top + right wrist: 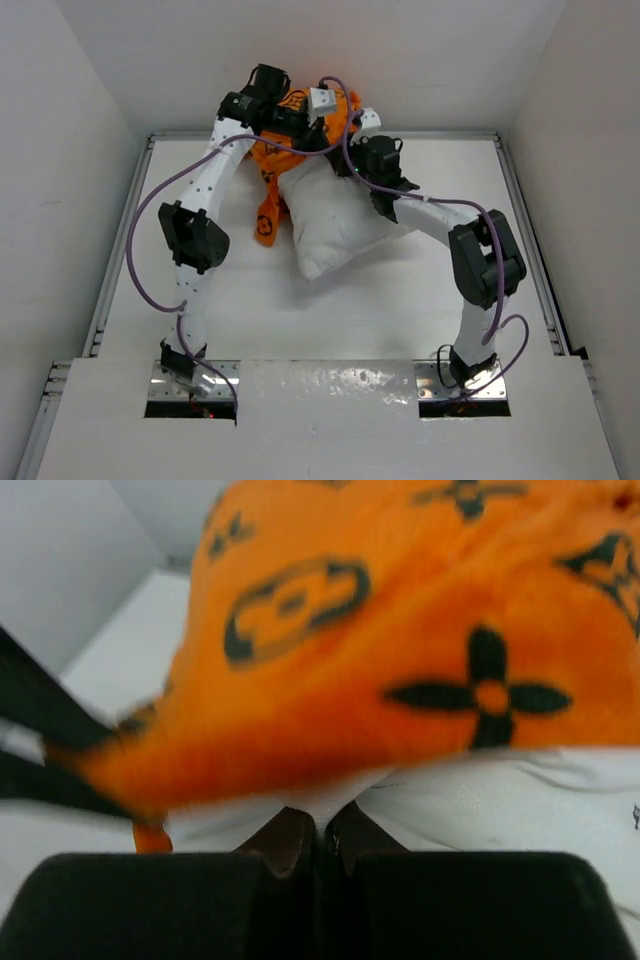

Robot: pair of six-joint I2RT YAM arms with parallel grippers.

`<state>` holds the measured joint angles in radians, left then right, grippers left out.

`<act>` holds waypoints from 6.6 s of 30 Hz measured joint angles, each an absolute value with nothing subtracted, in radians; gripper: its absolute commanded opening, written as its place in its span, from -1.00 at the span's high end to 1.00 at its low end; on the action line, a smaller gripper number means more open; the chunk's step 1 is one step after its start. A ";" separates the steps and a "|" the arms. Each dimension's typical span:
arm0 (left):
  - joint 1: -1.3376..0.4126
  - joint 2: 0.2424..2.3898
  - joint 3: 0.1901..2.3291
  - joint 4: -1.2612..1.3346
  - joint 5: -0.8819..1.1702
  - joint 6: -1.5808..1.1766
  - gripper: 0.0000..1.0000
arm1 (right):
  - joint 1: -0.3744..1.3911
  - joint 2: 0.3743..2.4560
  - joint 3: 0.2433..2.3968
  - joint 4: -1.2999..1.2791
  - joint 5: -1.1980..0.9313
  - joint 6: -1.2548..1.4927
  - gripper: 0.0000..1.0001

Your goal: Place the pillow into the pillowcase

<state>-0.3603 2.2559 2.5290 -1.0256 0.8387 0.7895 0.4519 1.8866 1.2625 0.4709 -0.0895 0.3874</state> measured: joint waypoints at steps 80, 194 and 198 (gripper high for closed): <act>-0.048 2.081 1.521 -0.661 0.568 0.588 1.00 | 0.142 2.177 1.337 0.105 -0.473 0.277 1.00; -0.052 2.035 2.753 0.156 0.351 0.072 1.00 | 0.385 1.758 2.384 -0.087 0.014 0.112 1.00; -0.029 2.037 2.862 0.277 0.344 0.099 1.00 | 0.415 1.637 2.209 0.049 -0.045 0.092 1.00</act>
